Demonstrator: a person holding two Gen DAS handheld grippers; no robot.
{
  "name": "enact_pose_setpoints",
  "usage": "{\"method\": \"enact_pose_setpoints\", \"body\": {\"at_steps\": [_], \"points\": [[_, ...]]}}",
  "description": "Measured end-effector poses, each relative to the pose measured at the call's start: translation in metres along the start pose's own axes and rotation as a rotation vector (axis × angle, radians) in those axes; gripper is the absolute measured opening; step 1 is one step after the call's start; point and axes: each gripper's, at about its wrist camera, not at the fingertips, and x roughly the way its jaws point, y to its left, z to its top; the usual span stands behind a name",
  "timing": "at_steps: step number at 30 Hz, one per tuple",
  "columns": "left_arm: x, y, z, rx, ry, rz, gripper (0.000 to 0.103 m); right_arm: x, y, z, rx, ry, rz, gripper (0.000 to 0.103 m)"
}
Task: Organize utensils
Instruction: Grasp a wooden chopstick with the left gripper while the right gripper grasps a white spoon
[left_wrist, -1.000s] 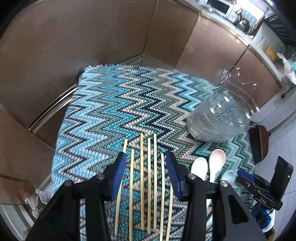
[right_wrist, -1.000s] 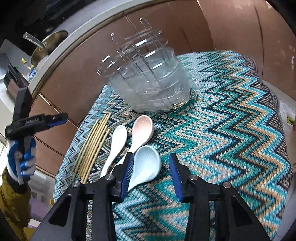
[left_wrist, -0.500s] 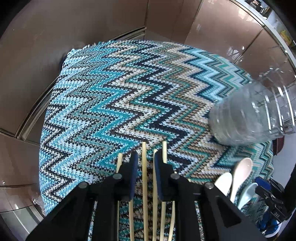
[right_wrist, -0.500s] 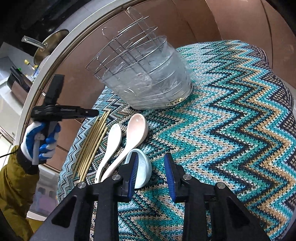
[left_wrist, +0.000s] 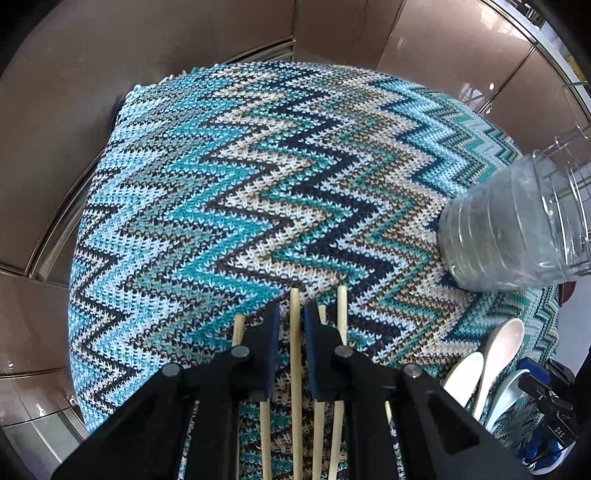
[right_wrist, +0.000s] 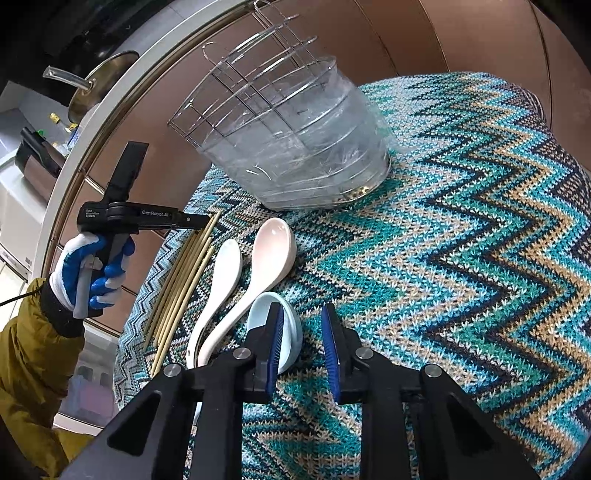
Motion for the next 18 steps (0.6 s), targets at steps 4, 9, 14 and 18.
{"method": "enact_pose_setpoints", "body": {"at_steps": [4, 9, 14, 18], "points": [[0.001, -0.001, 0.000, 0.007, -0.003, 0.005, 0.010, 0.006, 0.000, 0.002, -0.002, 0.016, 0.011, 0.014], [0.003, -0.007, -0.001, -0.004, -0.015, 0.009, 0.005, 0.011, 0.005, 0.003, -0.018, 0.021, 0.016, 0.008], [-0.005, -0.011, -0.008, -0.007, -0.044, -0.006, 0.005, 0.003, 0.017, -0.002, -0.052, -0.011, -0.023, 0.008], [-0.024, -0.008, -0.017, -0.018, -0.091, -0.021, 0.005, -0.011, 0.029, -0.008, -0.066, -0.048, -0.057, 0.008]]}}
